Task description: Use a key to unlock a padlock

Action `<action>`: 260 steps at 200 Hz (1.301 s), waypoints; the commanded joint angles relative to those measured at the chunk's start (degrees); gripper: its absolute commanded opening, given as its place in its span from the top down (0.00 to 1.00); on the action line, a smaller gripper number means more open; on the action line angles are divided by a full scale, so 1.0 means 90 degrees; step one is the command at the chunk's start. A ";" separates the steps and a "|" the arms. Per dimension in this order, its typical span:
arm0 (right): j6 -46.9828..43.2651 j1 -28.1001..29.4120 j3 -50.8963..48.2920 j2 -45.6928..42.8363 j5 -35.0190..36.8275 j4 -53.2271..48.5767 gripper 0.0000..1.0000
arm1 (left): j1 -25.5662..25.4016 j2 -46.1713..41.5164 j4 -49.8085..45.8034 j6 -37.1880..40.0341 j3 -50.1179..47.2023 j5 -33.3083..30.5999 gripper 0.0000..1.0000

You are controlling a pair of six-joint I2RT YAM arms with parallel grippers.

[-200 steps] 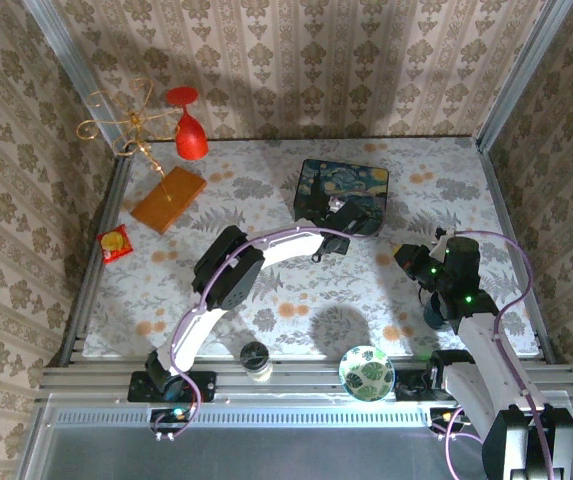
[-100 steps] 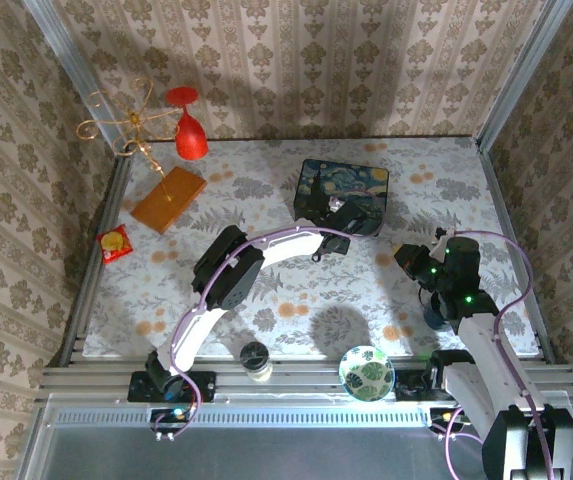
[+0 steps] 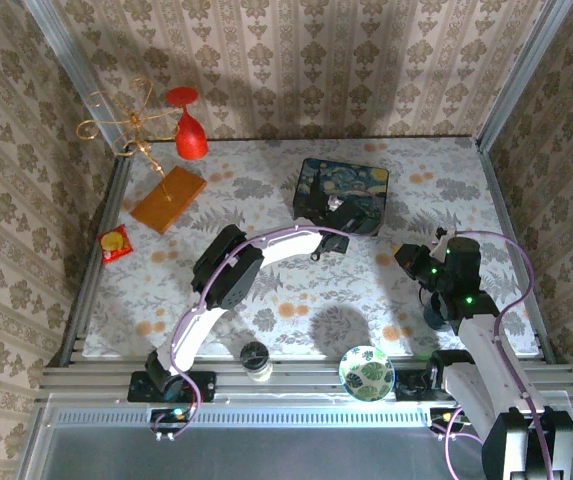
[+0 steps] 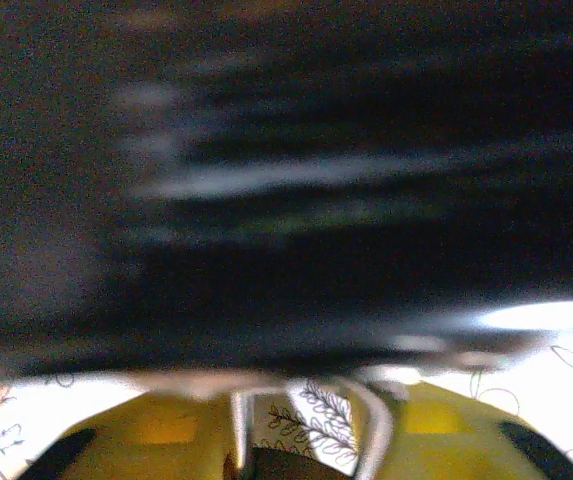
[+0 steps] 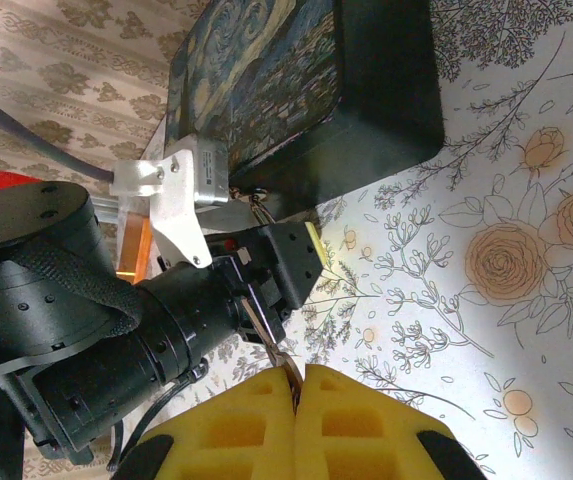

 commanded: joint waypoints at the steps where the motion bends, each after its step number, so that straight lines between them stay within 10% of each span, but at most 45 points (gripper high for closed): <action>1: 0.0050 -0.0032 0.0108 -0.0070 -0.0117 -0.0008 1.00 | 0.0121 -0.0047 -0.0209 0.0045 0.0108 -0.0077 0.75; 36: -0.0123 -0.0022 -0.0133 -0.0118 -0.0038 0.0167 1.00 | 0.0136 -0.0178 -0.0299 -0.0316 0.0165 0.0318 0.77; 60: -0.0203 -0.0008 -0.0498 -0.0075 -0.0014 0.0576 1.00 | 0.0145 -0.0183 -0.0917 -0.1168 0.0545 0.0430 1.00; 173: -0.0830 0.0173 -0.1019 0.1363 -0.0680 0.2731 1.00 | 0.0230 0.0643 -0.2172 -0.2848 0.2976 0.2404 1.00; 260: -0.1670 0.0193 -0.0544 0.3025 -0.1279 0.4387 1.00 | 0.0279 0.0674 -0.1391 -0.4222 0.2712 0.3833 1.00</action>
